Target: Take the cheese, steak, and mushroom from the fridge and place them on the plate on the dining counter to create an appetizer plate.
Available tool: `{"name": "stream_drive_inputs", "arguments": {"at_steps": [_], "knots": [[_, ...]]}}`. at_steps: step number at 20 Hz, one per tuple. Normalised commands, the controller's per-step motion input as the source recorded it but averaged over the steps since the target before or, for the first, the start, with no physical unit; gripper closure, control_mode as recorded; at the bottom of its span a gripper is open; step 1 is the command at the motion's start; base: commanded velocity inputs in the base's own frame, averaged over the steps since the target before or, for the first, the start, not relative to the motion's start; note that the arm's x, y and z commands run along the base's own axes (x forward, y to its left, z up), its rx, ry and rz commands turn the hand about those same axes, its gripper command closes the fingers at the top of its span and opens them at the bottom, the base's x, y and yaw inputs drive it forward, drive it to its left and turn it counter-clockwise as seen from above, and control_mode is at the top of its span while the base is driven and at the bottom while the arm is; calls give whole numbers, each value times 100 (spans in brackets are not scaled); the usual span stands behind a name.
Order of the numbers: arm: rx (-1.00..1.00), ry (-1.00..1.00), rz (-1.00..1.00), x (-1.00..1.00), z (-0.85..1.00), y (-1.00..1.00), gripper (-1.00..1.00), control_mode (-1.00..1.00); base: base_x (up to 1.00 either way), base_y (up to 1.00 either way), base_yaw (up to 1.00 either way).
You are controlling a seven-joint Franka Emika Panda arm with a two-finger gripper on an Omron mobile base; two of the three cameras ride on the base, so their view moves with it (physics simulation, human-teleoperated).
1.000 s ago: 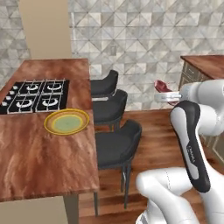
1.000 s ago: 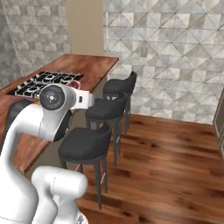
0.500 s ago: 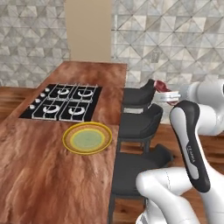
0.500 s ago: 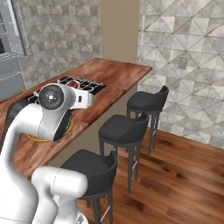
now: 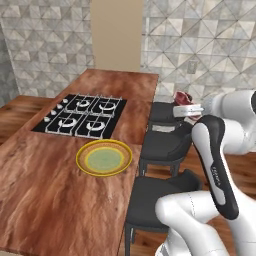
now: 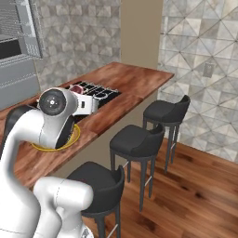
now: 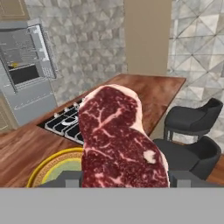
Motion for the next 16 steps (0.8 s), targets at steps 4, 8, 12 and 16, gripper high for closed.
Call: {"name": "stream_drive_inputs", "arguments": {"at_steps": [4,8,12,16], "knots": [[-1,23,18,25,-32,33,100,-100,0,0,0],[0,26,21,14,-42,33,100,-100,0,0,0],[0,21,22,22,-61,51,100,-100,0,0,0],[0,19,25,38,-79,58,100,-100,0,0,0]]}}
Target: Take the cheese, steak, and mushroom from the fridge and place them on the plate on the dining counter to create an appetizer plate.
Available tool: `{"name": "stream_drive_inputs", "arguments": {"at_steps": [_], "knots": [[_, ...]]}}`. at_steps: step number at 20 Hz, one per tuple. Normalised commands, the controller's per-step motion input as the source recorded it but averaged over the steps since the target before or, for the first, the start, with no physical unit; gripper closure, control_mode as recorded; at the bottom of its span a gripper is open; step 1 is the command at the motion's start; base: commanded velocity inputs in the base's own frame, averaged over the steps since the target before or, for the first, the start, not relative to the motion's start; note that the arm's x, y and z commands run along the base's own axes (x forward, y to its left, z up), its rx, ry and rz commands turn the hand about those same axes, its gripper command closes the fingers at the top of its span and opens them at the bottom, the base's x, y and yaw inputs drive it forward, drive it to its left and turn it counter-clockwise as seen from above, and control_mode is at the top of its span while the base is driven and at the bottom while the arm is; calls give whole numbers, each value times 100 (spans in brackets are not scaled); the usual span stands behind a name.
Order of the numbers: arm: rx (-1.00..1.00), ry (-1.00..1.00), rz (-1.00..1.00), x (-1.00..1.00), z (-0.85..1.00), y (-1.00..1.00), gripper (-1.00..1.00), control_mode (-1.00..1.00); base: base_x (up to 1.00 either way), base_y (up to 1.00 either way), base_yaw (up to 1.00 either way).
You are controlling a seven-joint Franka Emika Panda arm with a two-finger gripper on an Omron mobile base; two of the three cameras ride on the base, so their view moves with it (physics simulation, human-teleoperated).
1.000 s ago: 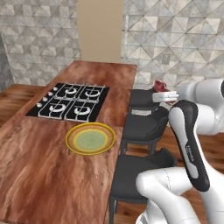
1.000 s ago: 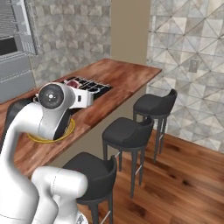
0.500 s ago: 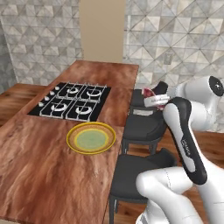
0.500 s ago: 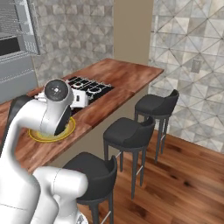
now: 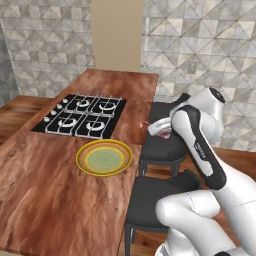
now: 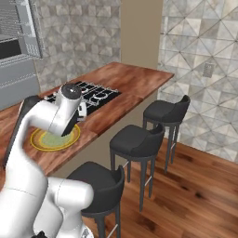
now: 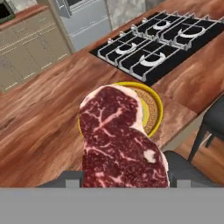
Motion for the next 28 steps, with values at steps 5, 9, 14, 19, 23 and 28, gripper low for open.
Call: {"name": "stream_drive_inputs", "arguments": {"at_steps": [5,9,14,19,23,28], "knots": [[0,14,19,56,-70,62,100,-100,0,0,0],[-2,14,9,78,-64,66,100,-100,0,0,0],[-6,15,4,69,-51,58,100,-100,0,0,0],[-6,13,3,68,-48,30,100,-100,0,0,0],[-6,6,3,69,-53,1,100,-100,0,0,0],[-5,5,3,64,-53,0,100,-100,0,0,0]]}}
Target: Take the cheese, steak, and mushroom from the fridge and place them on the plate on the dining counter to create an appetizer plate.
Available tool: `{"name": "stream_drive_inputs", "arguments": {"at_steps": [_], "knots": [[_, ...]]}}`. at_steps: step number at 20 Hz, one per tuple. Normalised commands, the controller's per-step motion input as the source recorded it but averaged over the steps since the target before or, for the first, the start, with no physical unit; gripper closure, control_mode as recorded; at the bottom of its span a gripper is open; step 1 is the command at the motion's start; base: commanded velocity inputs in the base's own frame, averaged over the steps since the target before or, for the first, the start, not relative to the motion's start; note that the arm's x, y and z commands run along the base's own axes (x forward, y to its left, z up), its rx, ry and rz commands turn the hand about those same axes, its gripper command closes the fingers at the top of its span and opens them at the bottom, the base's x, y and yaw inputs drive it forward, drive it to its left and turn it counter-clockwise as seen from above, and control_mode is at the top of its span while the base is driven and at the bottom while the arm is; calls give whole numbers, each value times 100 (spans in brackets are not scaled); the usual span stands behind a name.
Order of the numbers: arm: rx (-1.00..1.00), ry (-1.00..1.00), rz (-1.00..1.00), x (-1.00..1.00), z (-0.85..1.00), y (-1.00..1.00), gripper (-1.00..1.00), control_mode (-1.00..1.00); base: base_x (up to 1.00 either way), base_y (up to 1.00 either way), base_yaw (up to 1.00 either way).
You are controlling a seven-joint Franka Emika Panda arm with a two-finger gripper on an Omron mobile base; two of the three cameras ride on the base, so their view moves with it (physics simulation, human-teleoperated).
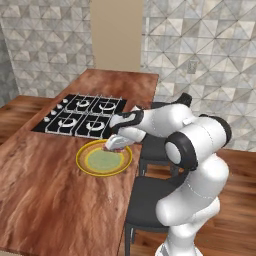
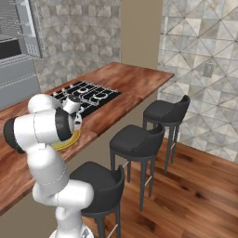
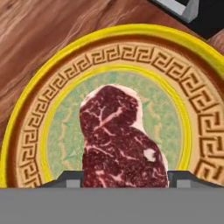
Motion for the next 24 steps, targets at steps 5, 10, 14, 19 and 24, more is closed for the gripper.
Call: {"name": "stream_drive_inputs", "arguments": {"at_steps": [5,10,14,19,24], "knots": [[-5,0,2,50,-40,11,-100,-100,0,0,0],[-3,-16,0,-23,14,3,-100,-100,0,0,0],[-1,-23,0,-59,34,0,-100,-100,0,0,0],[0,-22,0,-59,42,-3,-100,-100,0,0,0],[0,-20,0,-91,90,-50,-100,-100,0,0,0]]}}
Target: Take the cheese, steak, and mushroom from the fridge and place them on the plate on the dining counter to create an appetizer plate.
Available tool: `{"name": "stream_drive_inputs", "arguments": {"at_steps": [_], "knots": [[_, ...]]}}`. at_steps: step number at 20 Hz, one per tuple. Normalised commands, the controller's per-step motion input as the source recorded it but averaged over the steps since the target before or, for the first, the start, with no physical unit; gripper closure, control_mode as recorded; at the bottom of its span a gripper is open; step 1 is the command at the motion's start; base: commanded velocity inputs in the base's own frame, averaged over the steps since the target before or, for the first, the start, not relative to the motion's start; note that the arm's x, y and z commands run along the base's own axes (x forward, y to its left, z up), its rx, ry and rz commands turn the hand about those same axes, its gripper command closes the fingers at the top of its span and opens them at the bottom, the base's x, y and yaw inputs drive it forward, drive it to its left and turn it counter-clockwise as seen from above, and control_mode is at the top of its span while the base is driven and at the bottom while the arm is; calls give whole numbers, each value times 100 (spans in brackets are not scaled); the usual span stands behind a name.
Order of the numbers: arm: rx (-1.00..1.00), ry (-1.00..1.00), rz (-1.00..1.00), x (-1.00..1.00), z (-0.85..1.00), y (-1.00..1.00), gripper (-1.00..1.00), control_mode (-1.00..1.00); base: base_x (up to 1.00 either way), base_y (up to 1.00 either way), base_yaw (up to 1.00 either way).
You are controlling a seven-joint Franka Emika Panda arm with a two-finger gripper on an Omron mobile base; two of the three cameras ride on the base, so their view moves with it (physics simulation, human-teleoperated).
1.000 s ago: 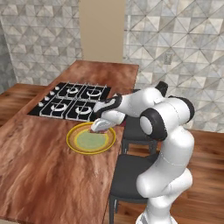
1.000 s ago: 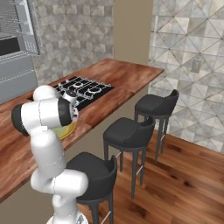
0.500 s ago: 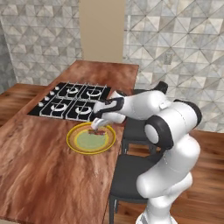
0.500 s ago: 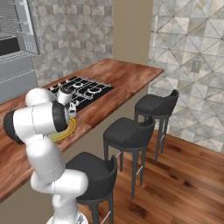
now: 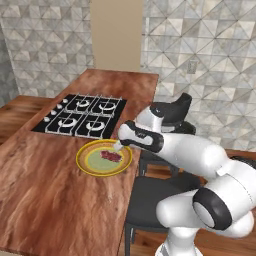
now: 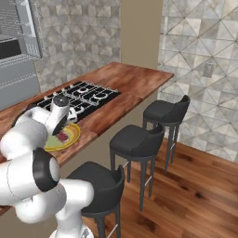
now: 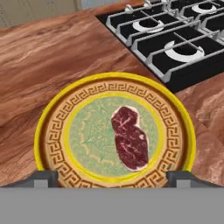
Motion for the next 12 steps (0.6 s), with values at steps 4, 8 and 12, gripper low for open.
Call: {"name": "stream_drive_inputs", "arguments": {"at_steps": [4,8,12], "knots": [[0,-9,-7,-100,89,-92,-100,-100,0,0,0],[0,1,-16,-100,100,-73,-100,-100,0,0,0],[0,9,-25,-98,99,-65,-100,-100,0,0,0]]}}
